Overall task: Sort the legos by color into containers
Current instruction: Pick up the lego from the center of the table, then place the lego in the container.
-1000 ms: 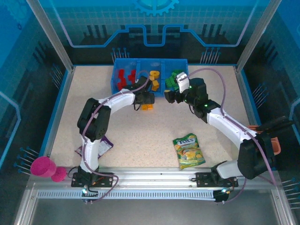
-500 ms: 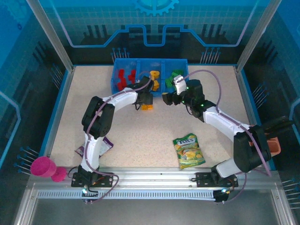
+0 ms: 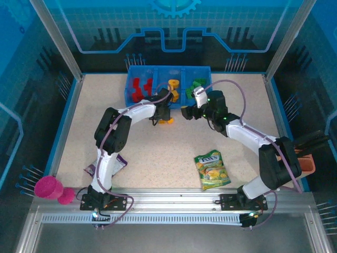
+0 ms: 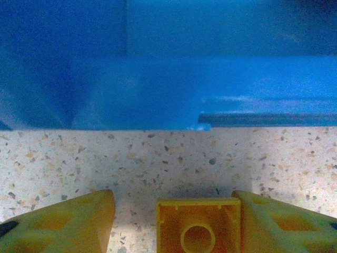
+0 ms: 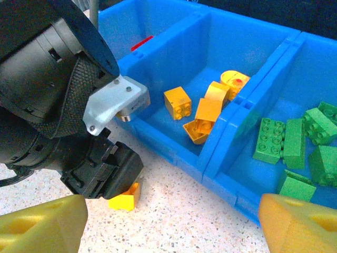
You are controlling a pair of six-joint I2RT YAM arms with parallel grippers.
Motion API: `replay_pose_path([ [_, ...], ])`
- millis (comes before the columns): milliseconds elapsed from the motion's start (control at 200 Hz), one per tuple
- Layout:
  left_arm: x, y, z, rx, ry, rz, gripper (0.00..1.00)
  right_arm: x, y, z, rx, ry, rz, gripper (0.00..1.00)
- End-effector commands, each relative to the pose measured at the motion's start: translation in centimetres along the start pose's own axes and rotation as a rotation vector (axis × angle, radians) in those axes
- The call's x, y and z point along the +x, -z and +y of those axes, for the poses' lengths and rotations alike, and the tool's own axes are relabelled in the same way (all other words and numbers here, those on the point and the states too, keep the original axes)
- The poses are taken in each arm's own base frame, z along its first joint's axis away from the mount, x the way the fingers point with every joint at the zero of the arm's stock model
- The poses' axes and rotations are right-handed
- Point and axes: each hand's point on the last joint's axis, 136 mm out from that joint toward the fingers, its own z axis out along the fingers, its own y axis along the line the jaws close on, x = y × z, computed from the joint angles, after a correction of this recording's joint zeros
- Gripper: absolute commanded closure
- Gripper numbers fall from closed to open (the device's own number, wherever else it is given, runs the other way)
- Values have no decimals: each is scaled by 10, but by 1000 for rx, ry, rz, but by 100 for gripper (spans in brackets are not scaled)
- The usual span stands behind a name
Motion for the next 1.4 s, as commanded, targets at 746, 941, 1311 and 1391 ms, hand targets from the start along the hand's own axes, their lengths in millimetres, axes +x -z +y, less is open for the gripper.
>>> replay_pose_path([
  [746,-5,76,4,48,-92,-65,81,40,-21,19,-190,-90,224,15],
  [941,-77,108,-20,113,-101,-268,82,51,-18,15,-152,-138,278,17],
  [1311,-181,60,-21,24,-65,-439,82,65,6,24,-159,-158,332,19],
  [1391,-196,41,-14,-1,-49,-441,82,70,6,24,-154,-162,333,19],
])
